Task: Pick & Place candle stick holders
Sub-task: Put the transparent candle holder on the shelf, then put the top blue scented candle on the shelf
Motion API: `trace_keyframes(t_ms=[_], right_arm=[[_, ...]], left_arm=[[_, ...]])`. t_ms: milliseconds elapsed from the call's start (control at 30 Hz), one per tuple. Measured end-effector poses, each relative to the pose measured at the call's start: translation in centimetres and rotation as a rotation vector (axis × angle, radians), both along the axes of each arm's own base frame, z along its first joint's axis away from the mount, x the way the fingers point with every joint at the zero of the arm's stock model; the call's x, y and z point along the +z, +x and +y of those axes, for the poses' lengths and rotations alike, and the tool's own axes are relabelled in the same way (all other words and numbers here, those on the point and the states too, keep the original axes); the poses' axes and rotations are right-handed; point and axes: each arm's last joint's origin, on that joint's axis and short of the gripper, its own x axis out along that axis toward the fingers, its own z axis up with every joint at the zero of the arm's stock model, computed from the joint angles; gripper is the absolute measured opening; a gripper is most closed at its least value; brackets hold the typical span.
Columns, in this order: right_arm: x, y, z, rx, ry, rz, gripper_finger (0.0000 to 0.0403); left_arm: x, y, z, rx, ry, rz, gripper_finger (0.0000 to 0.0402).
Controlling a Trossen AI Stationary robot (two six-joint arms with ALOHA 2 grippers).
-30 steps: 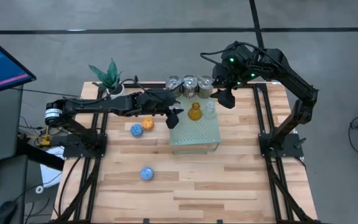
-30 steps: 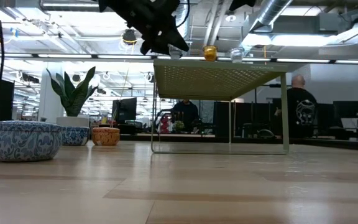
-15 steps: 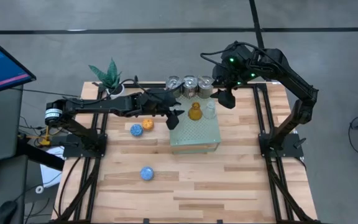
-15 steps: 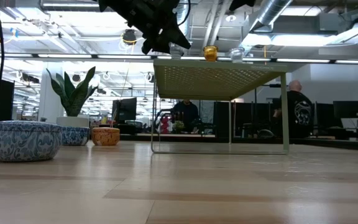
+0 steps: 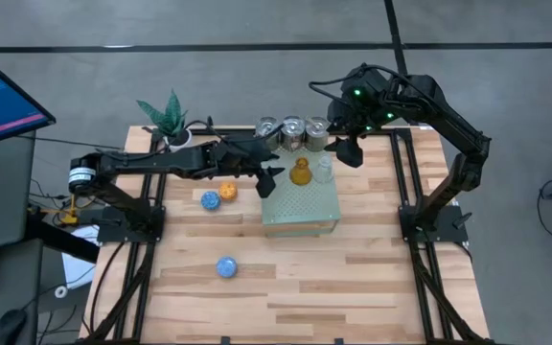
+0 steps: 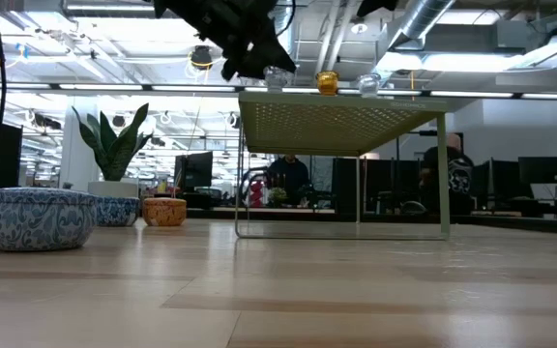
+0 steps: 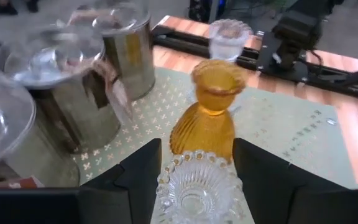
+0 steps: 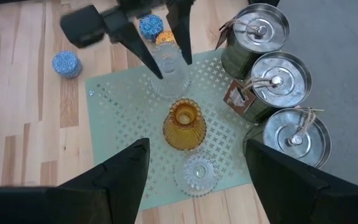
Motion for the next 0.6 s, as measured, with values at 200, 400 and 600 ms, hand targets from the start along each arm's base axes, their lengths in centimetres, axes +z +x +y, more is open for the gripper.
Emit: trace_keyframes(t_ms=[200, 400, 600], right_arm=[[0.0, 0.0, 0.0, 0.000, 0.001, 0.000, 0.0256], [0.0, 0.0, 0.0, 0.004, 0.005, -0.001, 0.0256], [0.0, 0.1, 0.2, 0.028, 0.013, -0.006, 0.0256]], left_arm=[[2.6, -2.0, -0.4, -0.028, 0.045, -0.068, 0.0261], [4.9, -7.0, -1.4, -0.030, 0.021, -0.006, 0.0319], [3.7, -13.0, -2.7, 0.044, -0.109, 0.242, 0.0321]])
